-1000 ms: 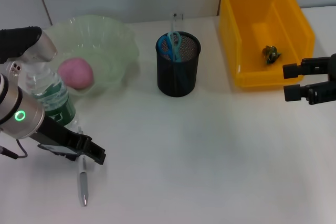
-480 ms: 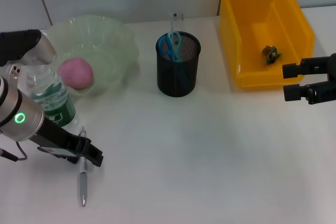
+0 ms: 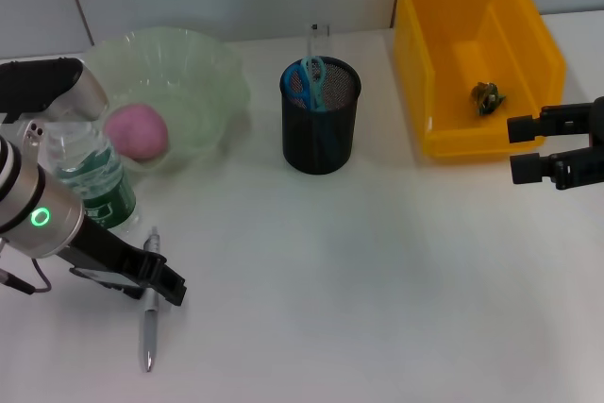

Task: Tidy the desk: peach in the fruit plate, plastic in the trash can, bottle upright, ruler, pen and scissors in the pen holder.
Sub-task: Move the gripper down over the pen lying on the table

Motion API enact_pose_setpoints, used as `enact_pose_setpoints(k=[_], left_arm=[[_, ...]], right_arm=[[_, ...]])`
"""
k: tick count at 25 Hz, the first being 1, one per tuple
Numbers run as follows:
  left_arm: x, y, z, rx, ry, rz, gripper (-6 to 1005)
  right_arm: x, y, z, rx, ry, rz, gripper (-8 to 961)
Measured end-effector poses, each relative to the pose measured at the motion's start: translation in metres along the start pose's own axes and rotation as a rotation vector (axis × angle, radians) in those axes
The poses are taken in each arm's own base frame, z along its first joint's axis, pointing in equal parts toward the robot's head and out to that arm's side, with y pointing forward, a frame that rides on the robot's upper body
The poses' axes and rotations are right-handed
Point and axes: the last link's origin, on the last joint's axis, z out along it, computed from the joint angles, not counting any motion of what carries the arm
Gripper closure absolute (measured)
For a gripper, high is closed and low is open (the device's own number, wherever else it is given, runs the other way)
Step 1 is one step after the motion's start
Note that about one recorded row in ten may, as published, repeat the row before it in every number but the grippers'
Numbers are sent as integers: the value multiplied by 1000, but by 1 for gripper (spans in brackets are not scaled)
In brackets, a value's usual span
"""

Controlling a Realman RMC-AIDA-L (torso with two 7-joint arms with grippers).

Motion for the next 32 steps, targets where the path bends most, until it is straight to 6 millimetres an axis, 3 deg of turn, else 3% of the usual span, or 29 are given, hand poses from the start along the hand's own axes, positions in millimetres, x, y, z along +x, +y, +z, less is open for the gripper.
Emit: enact_pose_setpoints(k=[3, 9, 20, 32], left_arm=[[0, 0, 0, 1, -2, 3, 405], [1, 3, 1, 11, -8, 21, 564], [0, 4, 2, 18, -19, 38, 567], [0, 7, 4, 22, -23, 52, 652]], right_arm=[[0, 0, 0, 0, 0, 0, 122], [-1, 0, 0, -1, 1, -1, 122], [-3, 2, 1, -17, -3, -6, 122], [-3, 2, 1, -18, -5, -4, 122]])
